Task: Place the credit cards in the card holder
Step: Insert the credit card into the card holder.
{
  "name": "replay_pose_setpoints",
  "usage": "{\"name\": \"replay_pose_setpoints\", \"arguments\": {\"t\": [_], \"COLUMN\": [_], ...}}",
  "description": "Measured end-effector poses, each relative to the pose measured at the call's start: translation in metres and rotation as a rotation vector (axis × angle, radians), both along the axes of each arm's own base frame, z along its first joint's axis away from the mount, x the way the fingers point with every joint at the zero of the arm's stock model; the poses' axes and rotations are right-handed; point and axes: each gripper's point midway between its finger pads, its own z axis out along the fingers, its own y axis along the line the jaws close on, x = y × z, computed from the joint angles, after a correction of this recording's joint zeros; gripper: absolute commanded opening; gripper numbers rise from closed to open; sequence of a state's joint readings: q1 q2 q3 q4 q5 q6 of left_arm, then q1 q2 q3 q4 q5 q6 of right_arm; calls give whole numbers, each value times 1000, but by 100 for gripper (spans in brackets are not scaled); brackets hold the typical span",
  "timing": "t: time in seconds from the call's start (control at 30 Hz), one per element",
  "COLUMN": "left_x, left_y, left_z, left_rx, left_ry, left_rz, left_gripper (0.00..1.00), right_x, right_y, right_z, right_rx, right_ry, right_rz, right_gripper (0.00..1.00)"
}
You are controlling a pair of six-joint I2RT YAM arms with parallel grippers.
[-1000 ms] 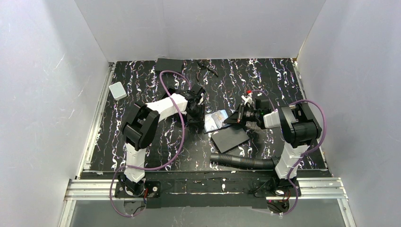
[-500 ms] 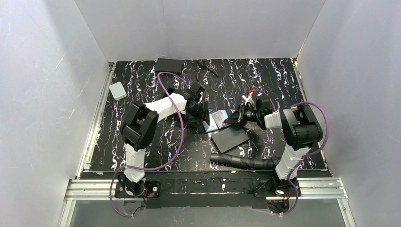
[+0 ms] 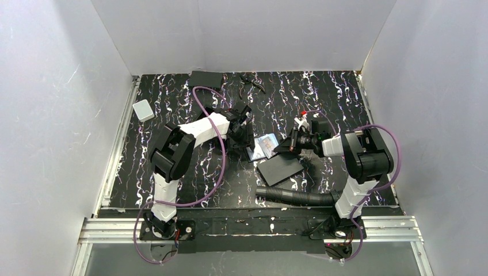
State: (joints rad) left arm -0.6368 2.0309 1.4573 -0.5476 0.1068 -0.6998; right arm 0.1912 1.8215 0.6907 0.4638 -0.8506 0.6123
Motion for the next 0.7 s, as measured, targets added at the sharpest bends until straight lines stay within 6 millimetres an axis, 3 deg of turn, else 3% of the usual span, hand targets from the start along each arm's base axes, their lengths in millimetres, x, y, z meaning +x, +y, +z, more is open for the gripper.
{"name": "replay_pose_setpoints", "arguments": {"t": [0.07,0.4,0.7], "left_x": [0,0,-1], "left_y": [2,8,14], "left_z": [-1,-5,-8], "left_rx": [12,47,72], "left_ry": [-3,-7,-13], "left_rz": [1,9,-9], "left_gripper": [49,40,27], "right_x": [0,3,3], "right_y": [-1,-8,1], "right_z": [1,6,13], "right_rx": [-9,-14,37], "right_ry": [-4,-8,-31], "right_rz": [-2,-22,9], "right_gripper": [1,1,1]}}
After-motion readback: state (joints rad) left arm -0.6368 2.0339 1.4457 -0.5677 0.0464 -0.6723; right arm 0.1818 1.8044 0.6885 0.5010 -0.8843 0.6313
